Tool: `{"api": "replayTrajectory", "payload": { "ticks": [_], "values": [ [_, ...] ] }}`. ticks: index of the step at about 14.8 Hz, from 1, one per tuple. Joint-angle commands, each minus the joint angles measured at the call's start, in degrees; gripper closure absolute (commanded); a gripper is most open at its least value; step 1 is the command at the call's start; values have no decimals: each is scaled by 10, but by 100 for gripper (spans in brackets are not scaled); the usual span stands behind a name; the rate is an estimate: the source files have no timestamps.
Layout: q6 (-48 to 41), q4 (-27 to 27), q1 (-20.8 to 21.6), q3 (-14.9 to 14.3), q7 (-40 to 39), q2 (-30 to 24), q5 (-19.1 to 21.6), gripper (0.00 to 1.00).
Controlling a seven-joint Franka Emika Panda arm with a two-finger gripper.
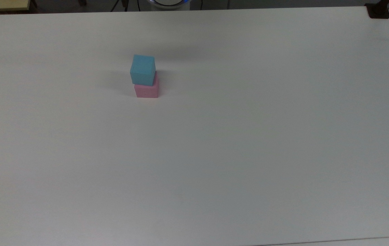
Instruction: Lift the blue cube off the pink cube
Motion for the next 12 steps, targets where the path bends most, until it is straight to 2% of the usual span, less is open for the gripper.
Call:
{"api": "replayTrajectory", "payload": {
  "ticks": [1,2,4,5,6,12],
  "values": [
    [8,-44,7,-6,-46,0,-7,0],
    [20,-67,8,-5,-39,1,-12,0],
    [97,-133,15,1,31,-1,-14,0],
    [149,-174,14,18,53,-1,-27,0],
    [191,-204,14,23,76,0,-35,0],
    [231,-261,16,27,95,12,-36,0]
  ]
}}
